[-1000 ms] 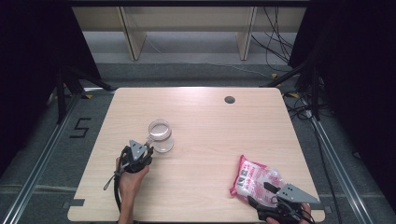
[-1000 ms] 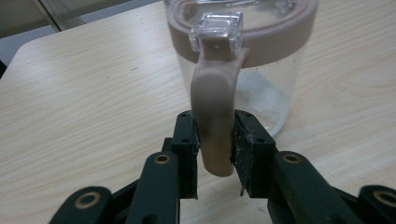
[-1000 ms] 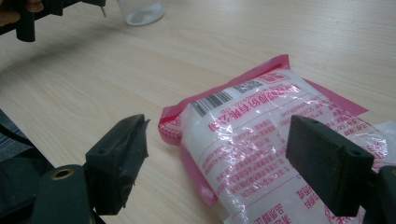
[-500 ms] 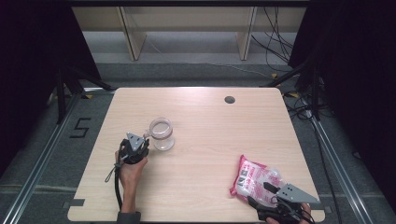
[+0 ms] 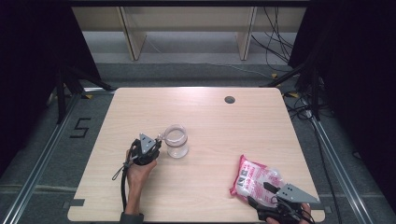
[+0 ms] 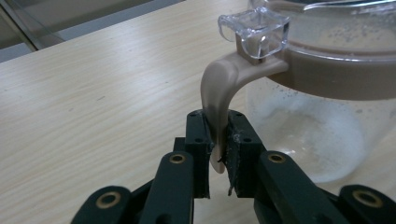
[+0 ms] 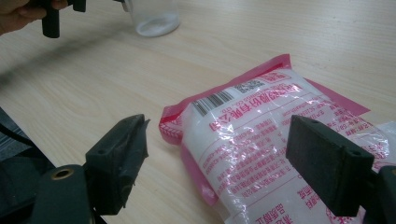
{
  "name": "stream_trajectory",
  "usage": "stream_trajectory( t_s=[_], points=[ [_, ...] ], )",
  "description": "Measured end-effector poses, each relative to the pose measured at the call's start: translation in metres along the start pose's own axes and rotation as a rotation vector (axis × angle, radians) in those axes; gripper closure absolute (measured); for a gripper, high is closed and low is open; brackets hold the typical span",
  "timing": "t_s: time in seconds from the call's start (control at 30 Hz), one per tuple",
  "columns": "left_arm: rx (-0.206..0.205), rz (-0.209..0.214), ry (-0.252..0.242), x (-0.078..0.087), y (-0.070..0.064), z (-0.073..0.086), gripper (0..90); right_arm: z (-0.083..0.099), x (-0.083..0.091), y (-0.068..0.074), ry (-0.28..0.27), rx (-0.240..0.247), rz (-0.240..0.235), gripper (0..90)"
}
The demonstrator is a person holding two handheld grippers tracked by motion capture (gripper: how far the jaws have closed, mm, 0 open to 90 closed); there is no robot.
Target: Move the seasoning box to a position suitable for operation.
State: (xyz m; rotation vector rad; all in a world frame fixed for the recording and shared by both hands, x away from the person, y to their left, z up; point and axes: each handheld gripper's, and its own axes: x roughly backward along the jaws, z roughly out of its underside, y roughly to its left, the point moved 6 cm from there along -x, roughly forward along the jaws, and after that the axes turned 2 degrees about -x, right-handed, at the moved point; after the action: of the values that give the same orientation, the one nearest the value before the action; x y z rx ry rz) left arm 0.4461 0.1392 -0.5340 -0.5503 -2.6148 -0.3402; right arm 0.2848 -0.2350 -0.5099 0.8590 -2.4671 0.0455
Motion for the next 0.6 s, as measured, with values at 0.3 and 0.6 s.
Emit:
stream_trajectory(
  t_s=[0.3, 0.6],
  points=[
    [-0.048, 0.075, -0.016, 0.004, -0.03, -0.003, 80.3, 0.002, 0.001, 0.003, 0.023, -0.047, -0.001, 21.4],
    [-0.08, 0.124, -0.035, 0.016, -0.064, -0.002, 79.8, 0.001, 0.0, 0.003, 0.012, -0.045, -0.004, 21.4]
  ],
)
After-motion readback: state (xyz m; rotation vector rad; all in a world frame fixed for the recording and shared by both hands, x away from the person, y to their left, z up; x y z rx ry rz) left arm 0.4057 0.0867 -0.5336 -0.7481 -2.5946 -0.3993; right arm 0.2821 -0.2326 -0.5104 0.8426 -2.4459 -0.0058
